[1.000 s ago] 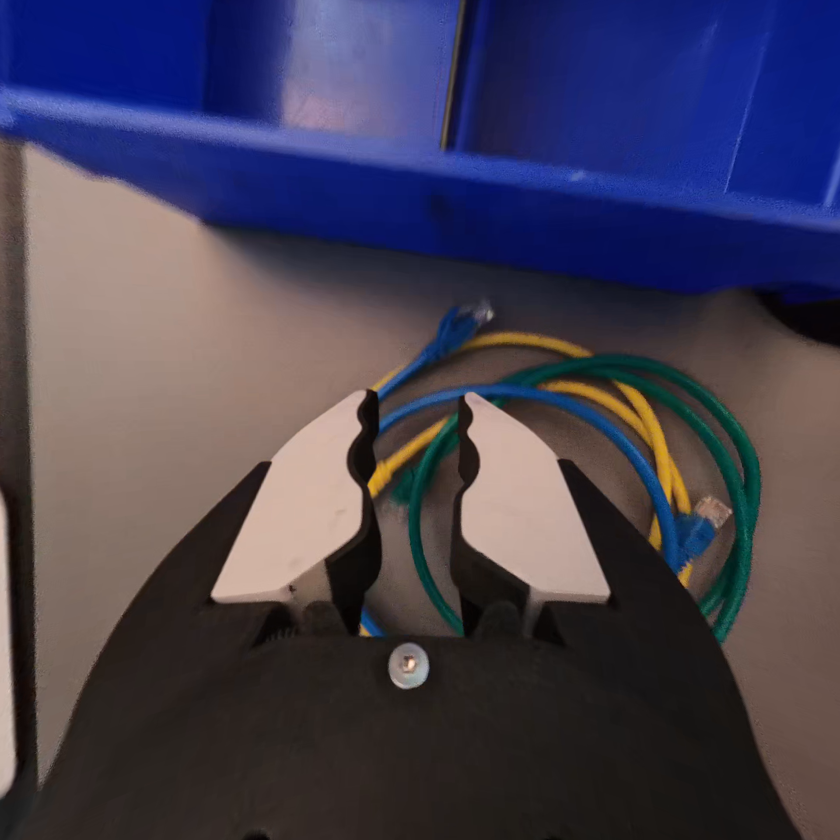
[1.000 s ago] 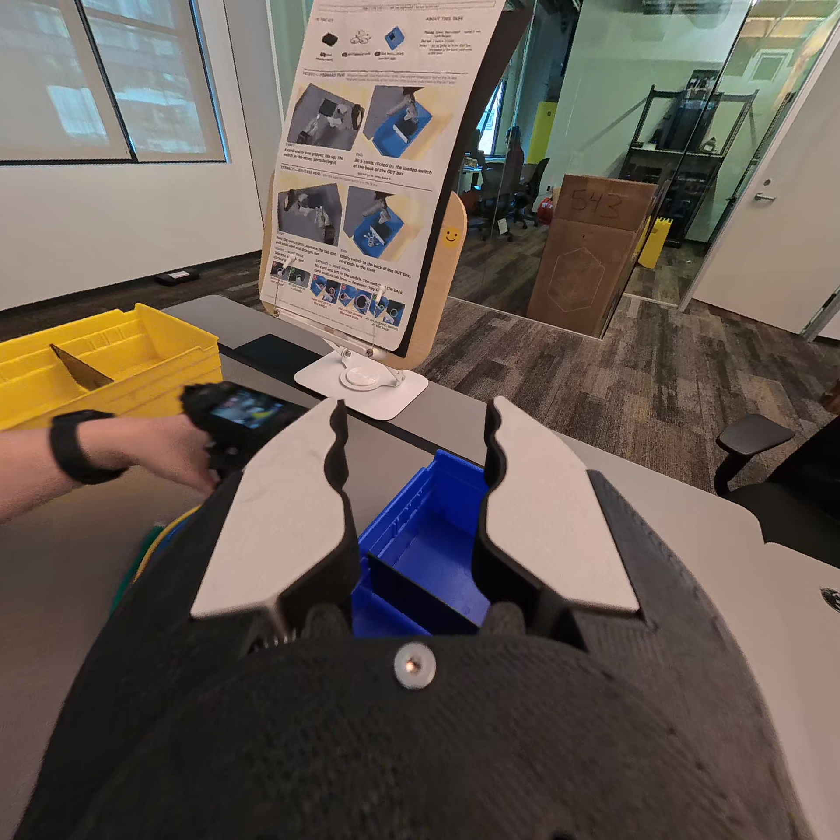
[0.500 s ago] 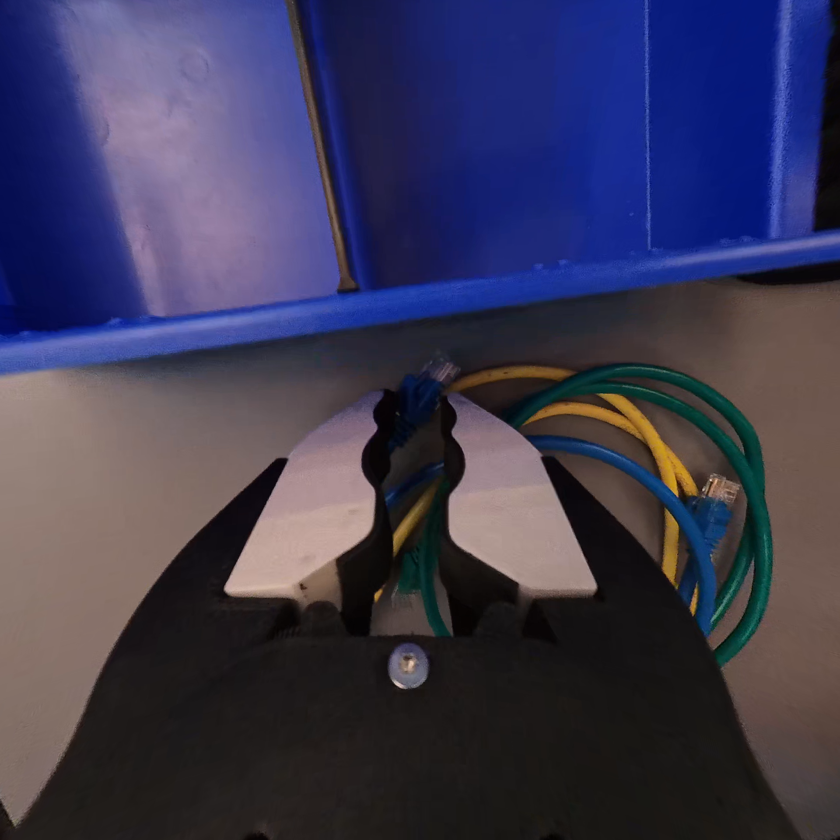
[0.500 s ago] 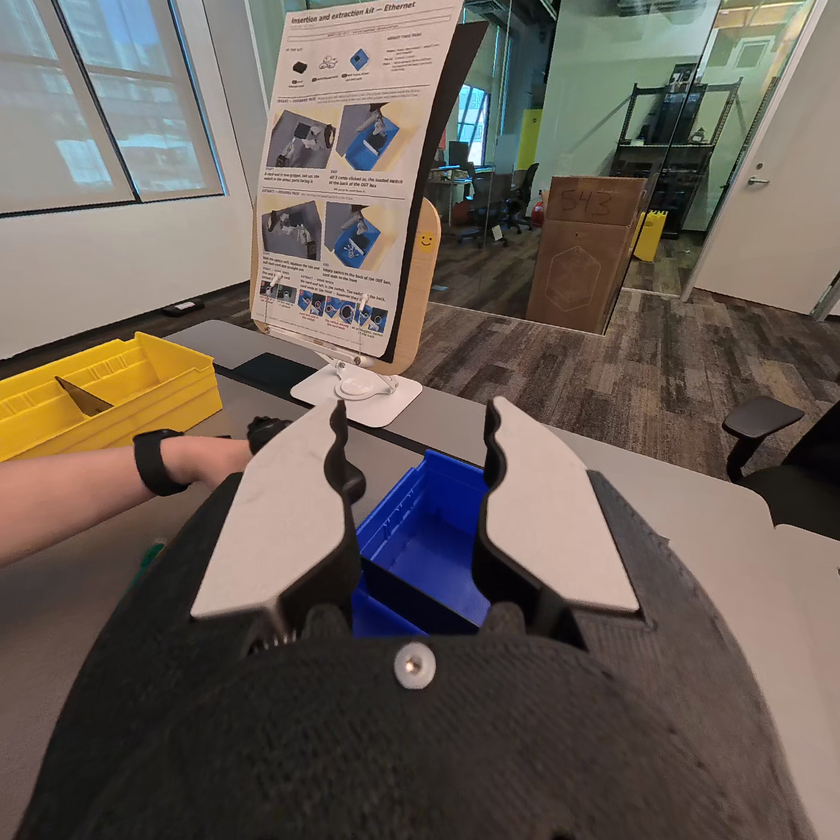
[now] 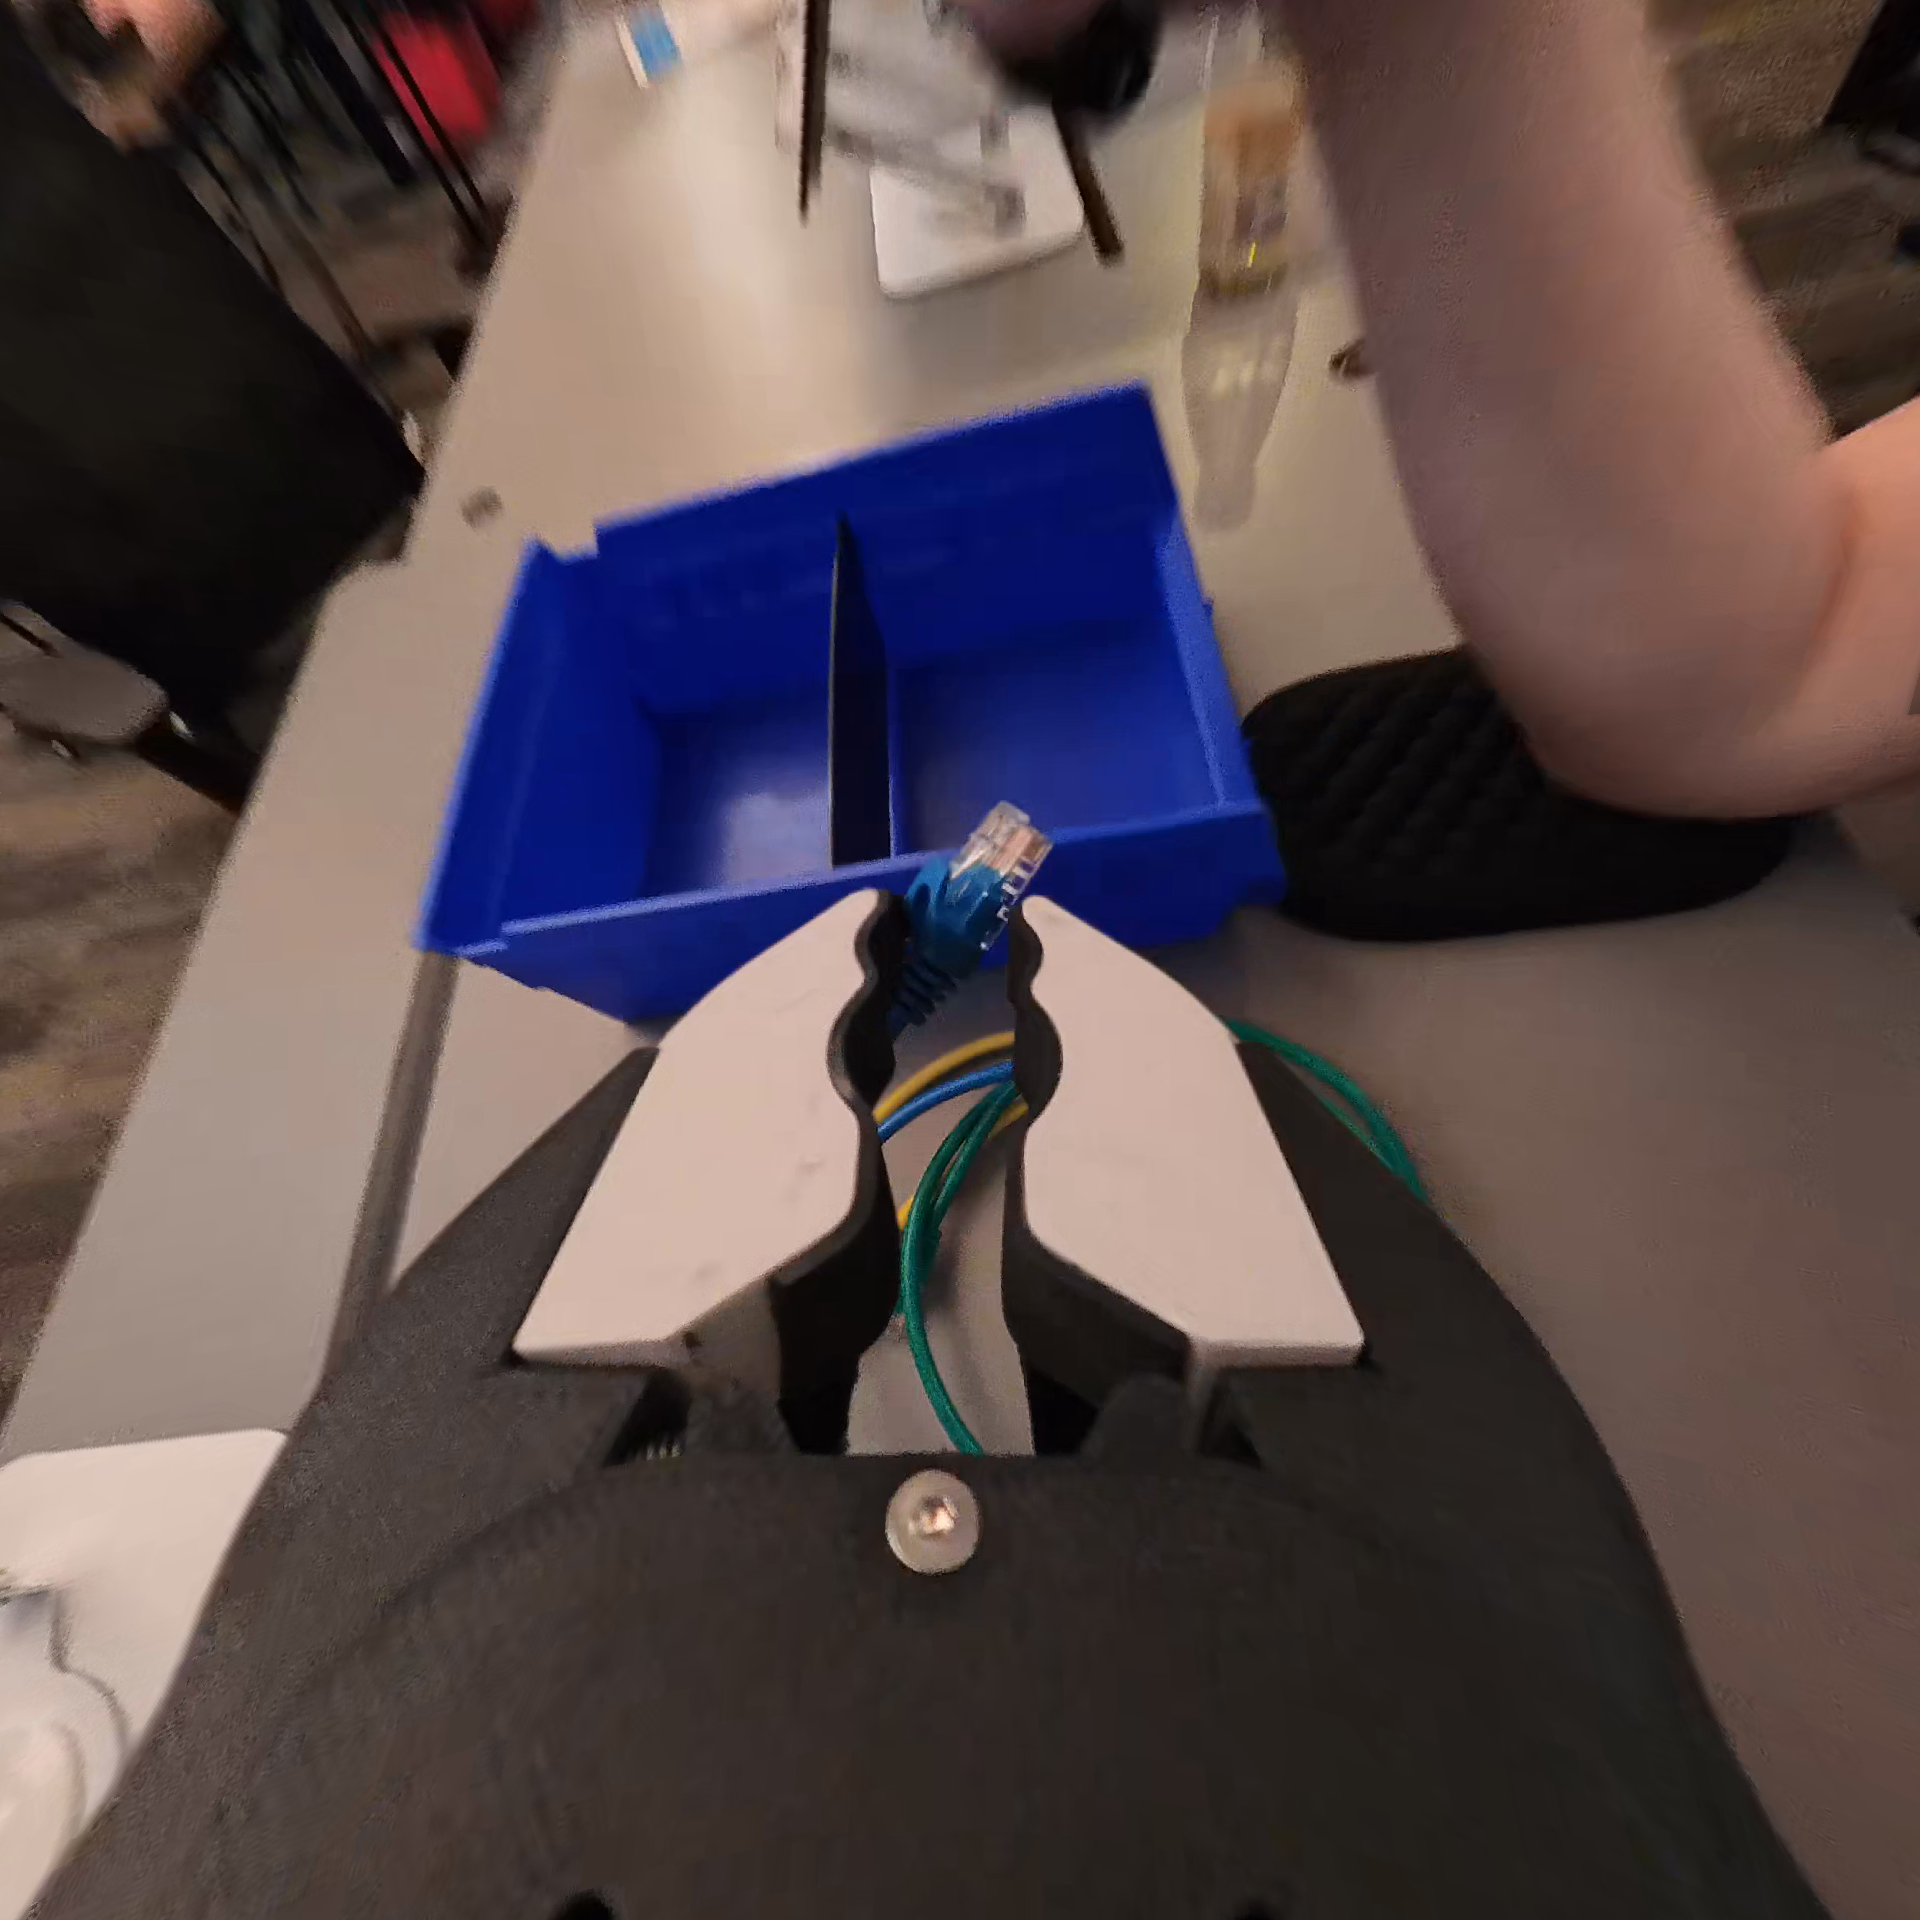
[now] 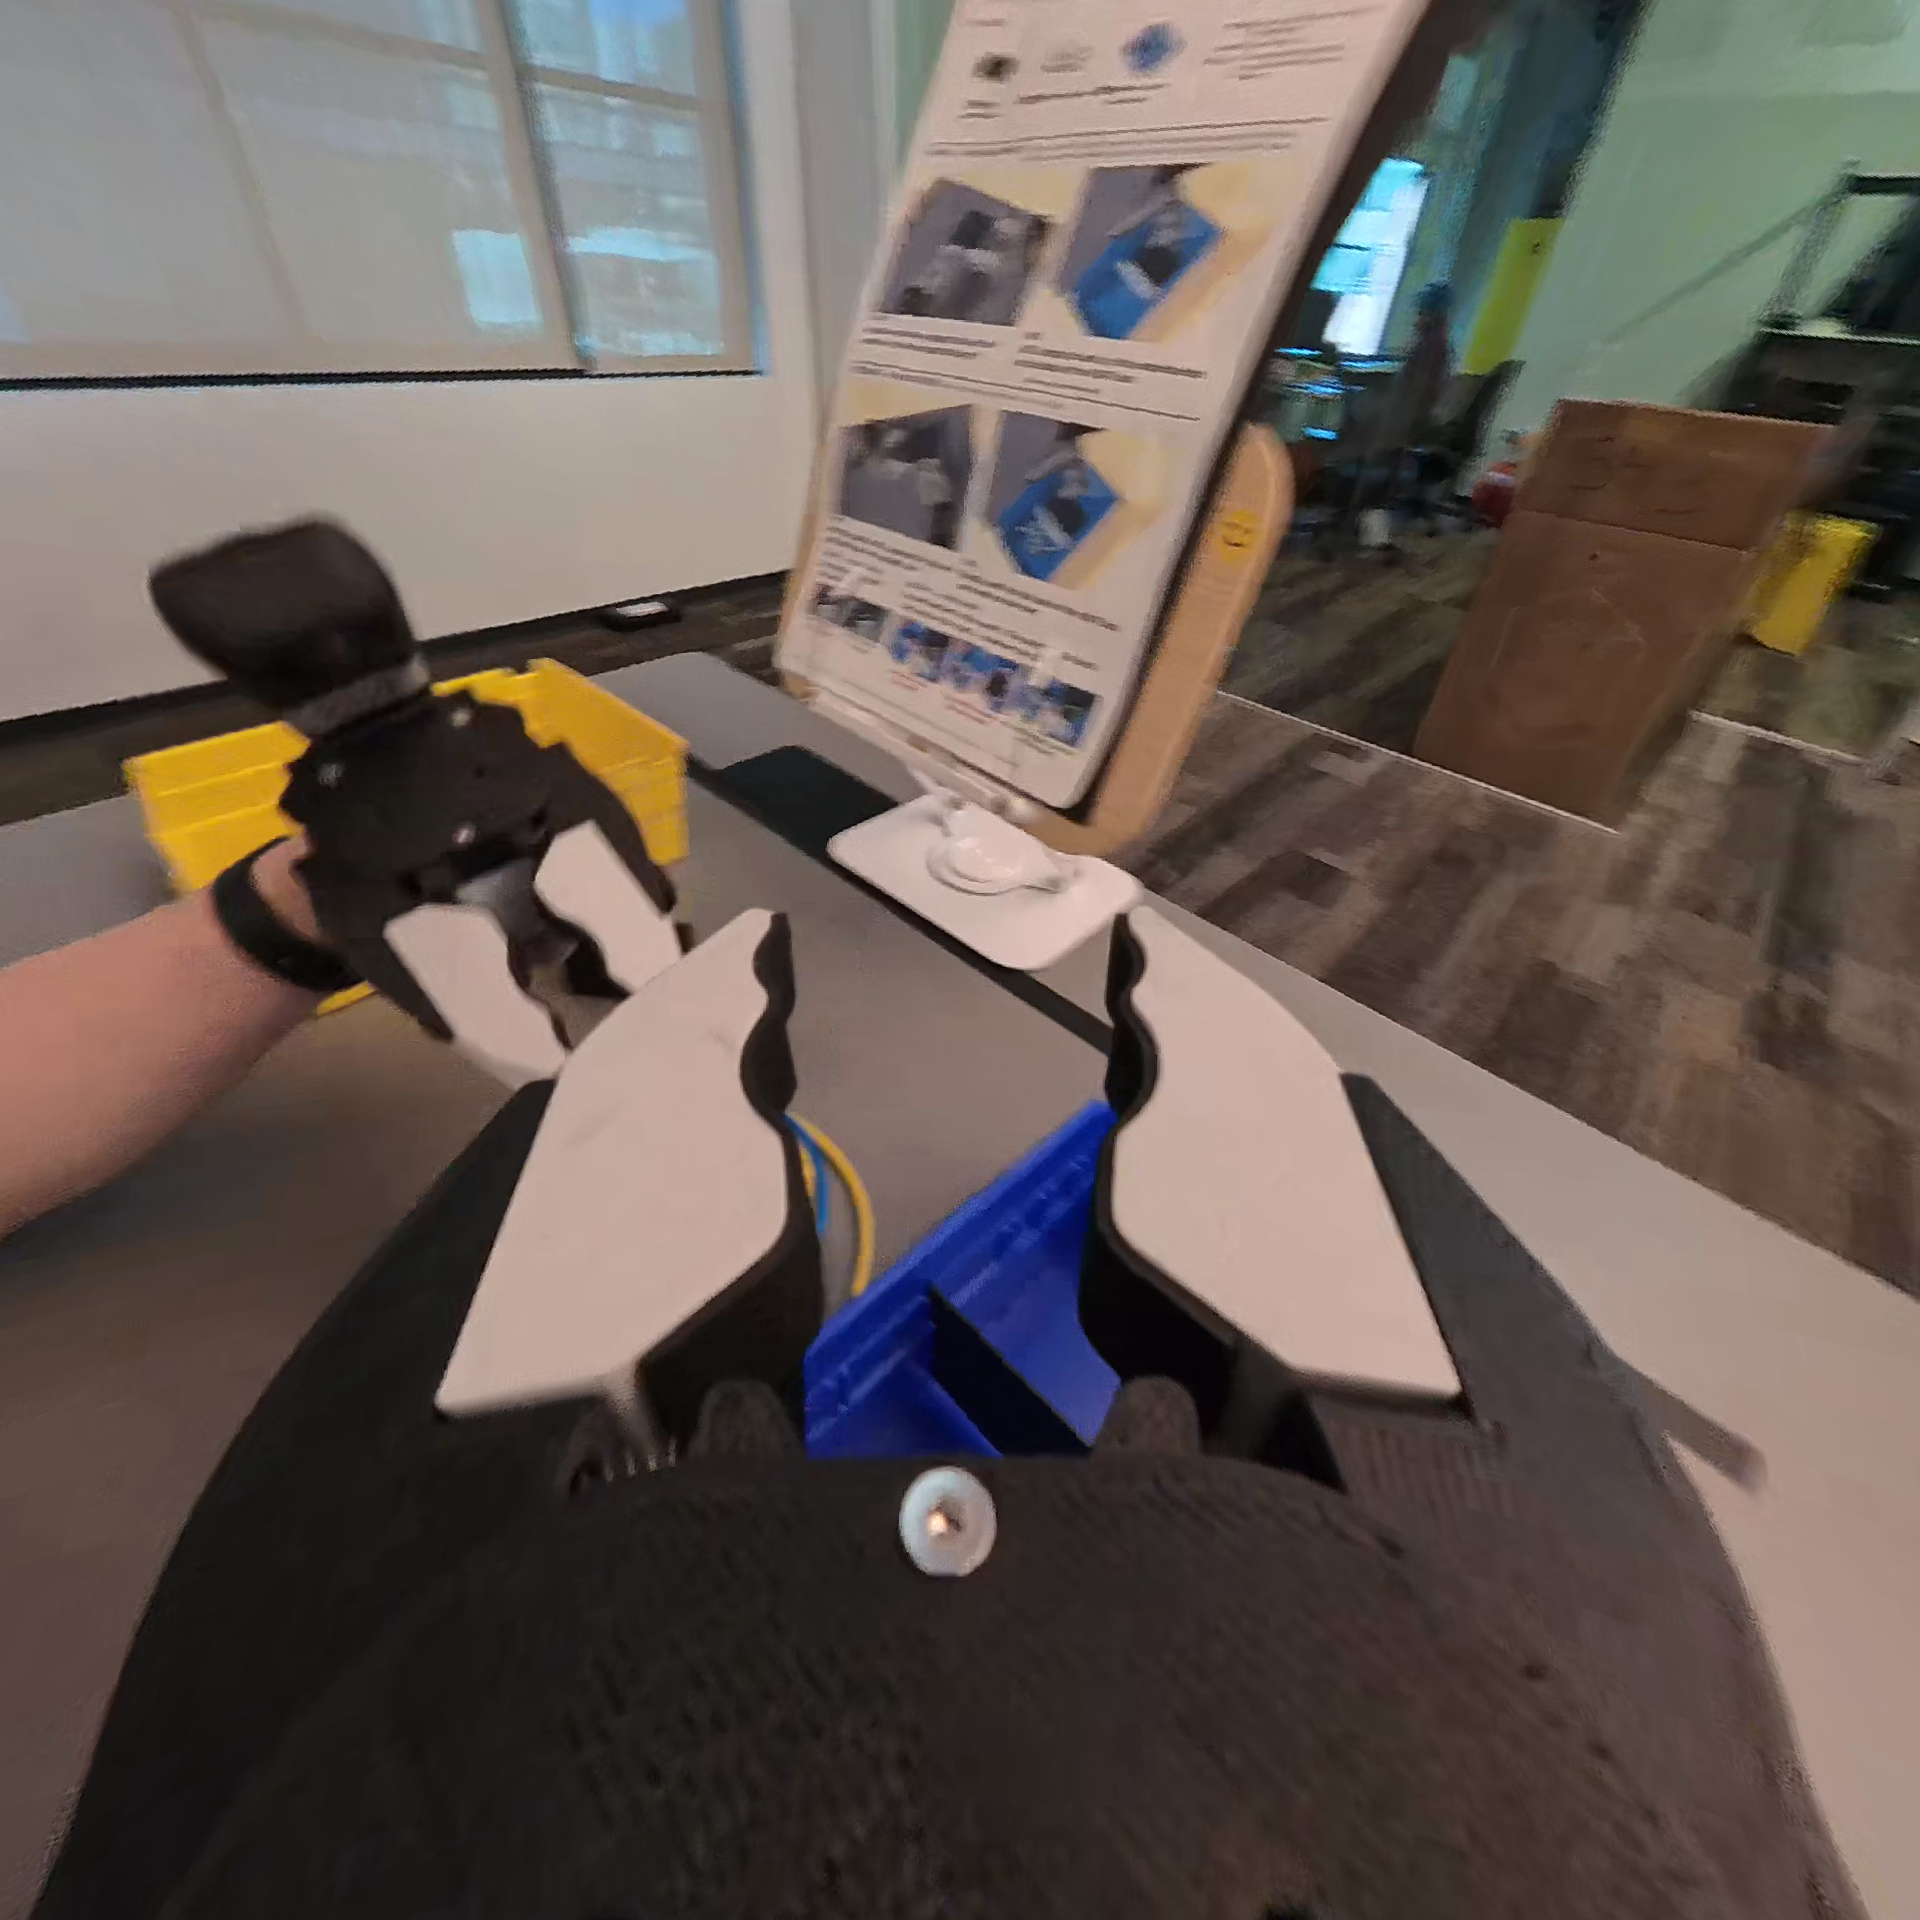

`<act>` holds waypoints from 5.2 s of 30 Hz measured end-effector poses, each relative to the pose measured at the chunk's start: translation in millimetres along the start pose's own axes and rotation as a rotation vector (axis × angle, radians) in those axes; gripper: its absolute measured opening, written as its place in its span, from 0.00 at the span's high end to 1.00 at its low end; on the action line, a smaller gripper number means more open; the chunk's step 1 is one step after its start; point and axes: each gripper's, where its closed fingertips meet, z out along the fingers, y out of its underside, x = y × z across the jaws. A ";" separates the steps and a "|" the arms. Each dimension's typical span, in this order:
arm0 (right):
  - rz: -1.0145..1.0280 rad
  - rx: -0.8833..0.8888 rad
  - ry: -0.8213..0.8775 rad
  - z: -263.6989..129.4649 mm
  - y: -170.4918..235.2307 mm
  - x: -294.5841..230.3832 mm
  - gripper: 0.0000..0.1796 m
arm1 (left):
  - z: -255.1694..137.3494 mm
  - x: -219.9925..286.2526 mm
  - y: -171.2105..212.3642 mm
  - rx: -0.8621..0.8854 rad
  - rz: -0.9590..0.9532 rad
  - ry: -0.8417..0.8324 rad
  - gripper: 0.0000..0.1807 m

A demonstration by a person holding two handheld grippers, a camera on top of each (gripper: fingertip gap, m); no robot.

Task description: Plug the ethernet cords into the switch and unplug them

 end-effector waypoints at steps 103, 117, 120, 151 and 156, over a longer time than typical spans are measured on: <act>0.464 0.500 -0.873 105.7 -67.3 -214.4 0.93 | -188.4 19.8 -72.2 0.503 -0.253 -0.154 0.94; 0.514 0.353 -0.776 117.7 -57.0 -200.6 0.97 | -195.6 5.9 -51.1 0.162 0.391 -0.760 0.85; 0.501 0.313 -0.736 122.9 -51.4 -197.3 0.97 | -193.6 -7.0 -42.0 0.104 0.388 -0.807 0.85; 0.187 0.116 -0.842 122.5 -21.3 -224.0 0.94 | -174.7 11.7 -23.3 -0.010 0.537 -0.655 0.91; 0.190 0.137 -0.832 120.5 -24.6 -218.1 0.94 | -184.4 5.1 -27.1 0.073 0.350 -0.665 0.80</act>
